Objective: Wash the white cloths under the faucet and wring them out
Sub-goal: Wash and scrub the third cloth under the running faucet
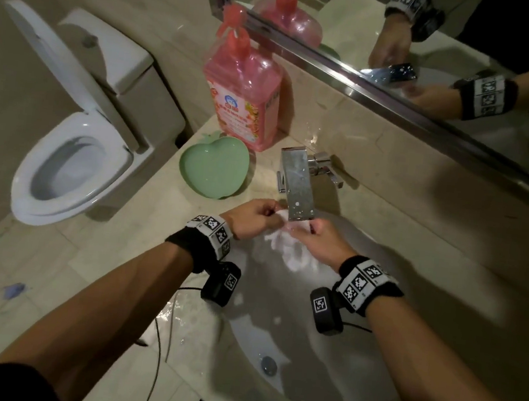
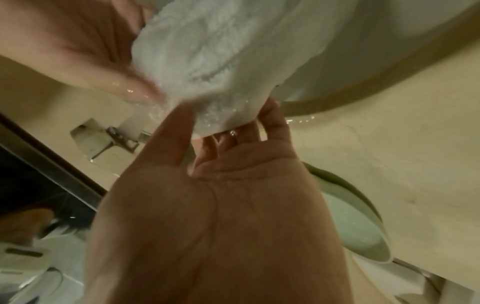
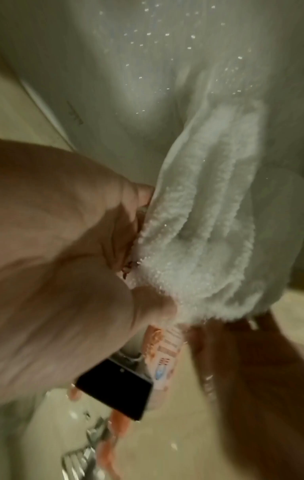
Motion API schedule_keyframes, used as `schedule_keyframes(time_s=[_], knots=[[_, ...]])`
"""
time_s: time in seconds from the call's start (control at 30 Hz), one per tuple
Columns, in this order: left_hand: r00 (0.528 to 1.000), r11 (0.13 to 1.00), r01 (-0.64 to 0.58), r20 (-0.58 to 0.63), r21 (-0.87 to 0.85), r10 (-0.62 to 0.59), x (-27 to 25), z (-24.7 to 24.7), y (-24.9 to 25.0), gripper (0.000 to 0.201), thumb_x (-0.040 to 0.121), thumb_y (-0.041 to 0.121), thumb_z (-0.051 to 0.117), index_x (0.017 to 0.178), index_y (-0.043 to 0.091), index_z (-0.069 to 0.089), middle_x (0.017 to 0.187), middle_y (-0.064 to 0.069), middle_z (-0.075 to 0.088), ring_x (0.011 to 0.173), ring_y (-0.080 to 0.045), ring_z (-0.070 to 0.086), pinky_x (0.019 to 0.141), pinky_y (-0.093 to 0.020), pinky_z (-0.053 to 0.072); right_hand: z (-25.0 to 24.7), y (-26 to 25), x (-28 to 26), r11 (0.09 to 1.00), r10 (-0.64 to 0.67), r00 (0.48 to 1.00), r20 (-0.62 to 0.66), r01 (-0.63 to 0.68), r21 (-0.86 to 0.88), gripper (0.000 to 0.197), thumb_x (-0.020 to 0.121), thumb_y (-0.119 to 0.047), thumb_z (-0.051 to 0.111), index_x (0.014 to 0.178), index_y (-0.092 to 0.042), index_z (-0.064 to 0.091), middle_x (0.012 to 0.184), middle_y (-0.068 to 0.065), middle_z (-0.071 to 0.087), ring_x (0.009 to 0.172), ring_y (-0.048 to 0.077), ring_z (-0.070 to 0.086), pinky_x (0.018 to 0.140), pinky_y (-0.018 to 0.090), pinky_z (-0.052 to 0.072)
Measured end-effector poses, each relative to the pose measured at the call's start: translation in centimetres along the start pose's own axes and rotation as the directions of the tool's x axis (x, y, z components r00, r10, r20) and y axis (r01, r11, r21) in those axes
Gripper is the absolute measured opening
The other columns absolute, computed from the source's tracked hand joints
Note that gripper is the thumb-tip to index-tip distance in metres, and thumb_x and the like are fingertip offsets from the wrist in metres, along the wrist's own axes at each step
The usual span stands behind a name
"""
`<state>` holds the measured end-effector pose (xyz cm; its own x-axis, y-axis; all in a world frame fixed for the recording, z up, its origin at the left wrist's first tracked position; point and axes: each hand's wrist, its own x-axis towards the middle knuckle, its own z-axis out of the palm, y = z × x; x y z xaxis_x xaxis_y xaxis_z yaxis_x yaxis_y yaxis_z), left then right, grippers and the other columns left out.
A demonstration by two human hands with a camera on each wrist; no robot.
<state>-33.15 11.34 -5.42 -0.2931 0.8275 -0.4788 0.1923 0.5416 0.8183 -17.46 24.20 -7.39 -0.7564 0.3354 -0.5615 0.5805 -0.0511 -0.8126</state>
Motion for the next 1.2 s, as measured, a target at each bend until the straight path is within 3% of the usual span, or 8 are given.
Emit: schedule_keyframes(time_s=[0.23, 0.4, 0.53, 0.73, 0.9, 1.03, 1.1, 1.2], knots=[[0.999, 0.941, 0.047, -0.003, 0.335, -0.048, 0.6, 1.2, -1.5, 0.027, 0.098, 0.019, 0.051, 0.12, 0.01, 0.062, 0.102, -0.015, 0.07, 0.084, -0.024, 0.062, 0.081, -0.034, 0.052, -1.8, 0.4, -0.6, 0.987, 0.015, 0.994, -0.108, 0.002, 0.158, 0.031, 0.085, -0.032, 0.081, 0.112, -0.019, 0.073, 0.103, 0.003, 0.078, 0.095, 0.028, 0.075, 0.084, 0.054, 0.06], [0.998, 0.979, -0.064, 0.01, 0.194, 0.063, 2.0, 3.0, 1.2, 0.025, 0.099, 0.03, 0.057, 0.116, 0.016, 0.068, 0.114, -0.006, 0.071, 0.104, -0.023, 0.065, 0.094, -0.032, 0.05, -2.1, 1.3, -1.8, 0.991, -0.048, 0.984, -0.173, 0.025, -0.133, 0.034, 0.076, -0.04, 0.088, 0.098, -0.022, 0.07, 0.086, -0.01, 0.074, 0.077, 0.005, 0.069, 0.065, 0.021, 0.055], [0.992, 0.982, -0.122, 0.053, 0.145, 0.116, 2.8, 3.5, 1.8, 0.022, 0.097, 0.022, 0.06, 0.116, 0.012, 0.067, 0.103, -0.001, 0.066, 0.1, -0.02, 0.061, 0.082, -0.013, 0.046, -2.8, 1.3, -2.5, 0.995, -0.02, 0.985, -0.17, 0.002, -0.104, 0.028, 0.094, -0.045, 0.067, 0.095, -0.018, 0.074, 0.087, 0.0, 0.076, 0.082, 0.019, 0.071, 0.073, 0.035, 0.058], [0.997, 0.958, -0.073, 0.015, 0.279, 0.071, 2.4, 3.3, 0.0, 0.029, 0.098, 0.016, 0.055, 0.126, 0.013, 0.062, 0.114, -0.011, 0.068, 0.095, -0.022, 0.059, 0.085, -0.028, 0.045, -4.1, 0.7, -2.4, 0.997, 0.01, 0.972, -0.235, 0.009, 0.08, 0.032, 0.095, -0.037, 0.065, 0.105, -0.007, 0.072, 0.103, 0.025, 0.073, 0.1, 0.045, 0.067, 0.097, 0.06, 0.051], [0.998, 0.963, -0.069, 0.015, 0.259, 0.067, 1.3, 1.6, 0.7, 0.022, 0.099, 0.036, 0.056, 0.101, 0.02, 0.071, 0.091, -0.001, 0.072, 0.086, -0.023, 0.068, 0.078, -0.032, 0.052, -2.2, 1.1, -1.5, 0.937, -0.044, 0.995, -0.092, 0.009, -0.348, 0.066, 0.083, -0.039, 0.08, 0.14, -0.018, 0.053, 0.132, -0.007, 0.057, 0.116, 0.011, 0.054, 0.091, 0.029, 0.047], [0.994, 0.964, -0.098, 0.067, 0.247, 0.084, 0.5, 0.9, 1.2, 0.042, 0.09, 0.059, 0.057, 0.101, 0.021, 0.072, 0.092, -0.003, 0.072, 0.083, -0.018, 0.068, 0.073, -0.031, 0.053, -0.3, 0.5, -0.4, 0.958, -0.046, 0.998, -0.052, 0.029, -0.286, 0.019, 0.087, -0.053, 0.071, 0.095, -0.036, 0.071, 0.093, -0.02, 0.067, 0.091, 0.004, 0.065, 0.068, 0.019, 0.046], [0.997, 0.994, -0.069, 0.035, 0.084, 0.067, 0.6, 0.6, 0.5, 0.013, 0.089, 0.038, 0.067, 0.096, 0.028, 0.065, 0.084, 0.006, 0.068, 0.073, -0.008, 0.063, 0.068, -0.024, 0.048, -0.4, 0.4, 0.2, 0.98, -0.058, 0.997, -0.057, 0.046, -0.191, 0.023, 0.089, -0.046, 0.071, 0.089, -0.023, 0.073, 0.079, -0.009, 0.065, 0.075, 0.01, 0.062, 0.068, 0.026, 0.045], [1.0, 1.0, 0.005, 0.016, 0.008, -0.005, 1.0, 0.6, -0.8, 0.016, 0.09, 0.014, 0.066, 0.088, 0.027, 0.057, 0.077, 0.008, 0.06, 0.066, -0.001, 0.056, 0.071, -0.025, 0.045, -1.4, 0.2, 0.0, 0.994, -0.073, 0.991, -0.113, 0.062, -0.092, 0.015, 0.09, -0.028, 0.067, 0.104, -0.025, 0.073, 0.096, -0.001, 0.075, 0.092, 0.019, 0.069, 0.086, 0.039, 0.054]])
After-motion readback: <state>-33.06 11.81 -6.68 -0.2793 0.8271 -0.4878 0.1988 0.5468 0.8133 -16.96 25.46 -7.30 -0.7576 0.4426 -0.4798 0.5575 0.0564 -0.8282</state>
